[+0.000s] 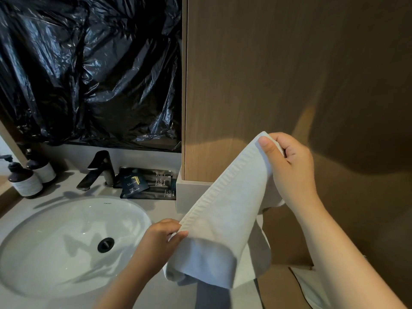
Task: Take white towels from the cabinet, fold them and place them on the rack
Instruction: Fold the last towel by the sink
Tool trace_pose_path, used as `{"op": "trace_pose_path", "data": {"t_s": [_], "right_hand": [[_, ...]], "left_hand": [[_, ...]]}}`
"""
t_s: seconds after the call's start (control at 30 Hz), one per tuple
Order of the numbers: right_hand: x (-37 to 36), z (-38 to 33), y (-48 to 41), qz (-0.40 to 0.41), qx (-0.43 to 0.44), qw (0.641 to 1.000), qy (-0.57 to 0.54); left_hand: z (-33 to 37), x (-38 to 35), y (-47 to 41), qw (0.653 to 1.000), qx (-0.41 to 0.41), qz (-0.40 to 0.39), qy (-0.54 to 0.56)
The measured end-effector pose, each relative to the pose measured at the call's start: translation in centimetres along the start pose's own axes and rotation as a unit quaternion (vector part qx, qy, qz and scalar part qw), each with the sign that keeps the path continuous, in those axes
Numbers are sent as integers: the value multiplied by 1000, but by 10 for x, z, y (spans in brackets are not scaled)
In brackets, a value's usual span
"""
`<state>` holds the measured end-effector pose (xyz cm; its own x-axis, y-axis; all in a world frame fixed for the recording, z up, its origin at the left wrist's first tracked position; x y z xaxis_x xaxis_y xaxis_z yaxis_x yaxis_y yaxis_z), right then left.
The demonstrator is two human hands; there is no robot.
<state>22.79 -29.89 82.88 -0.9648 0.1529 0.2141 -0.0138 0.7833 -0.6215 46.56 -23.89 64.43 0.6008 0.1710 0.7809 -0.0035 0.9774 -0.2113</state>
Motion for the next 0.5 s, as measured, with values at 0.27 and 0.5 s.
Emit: {"op": "trace_pose_path", "data": {"t_s": [0.27,0.5], "right_hand": [[-2,3,-3,-1,-5,1000,3],[14,-4,-13,51,11,999,12]], "left_hand": [[-24,-11,-1,999,28,31,0],[-25,15,-21,983,108,127,74]]}}
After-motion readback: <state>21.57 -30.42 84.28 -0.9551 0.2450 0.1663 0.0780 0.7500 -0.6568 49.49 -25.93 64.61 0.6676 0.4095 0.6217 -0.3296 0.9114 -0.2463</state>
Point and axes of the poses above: each hand's wrist, its own y-axis away from the middle knuckle, its own x-axis out of the back of the hand, z = x × y, the point moved 5 cm from there along -y, towards the middle knuckle, and after that the axes turned 10 degrees about -y, right-handed, at the moved point
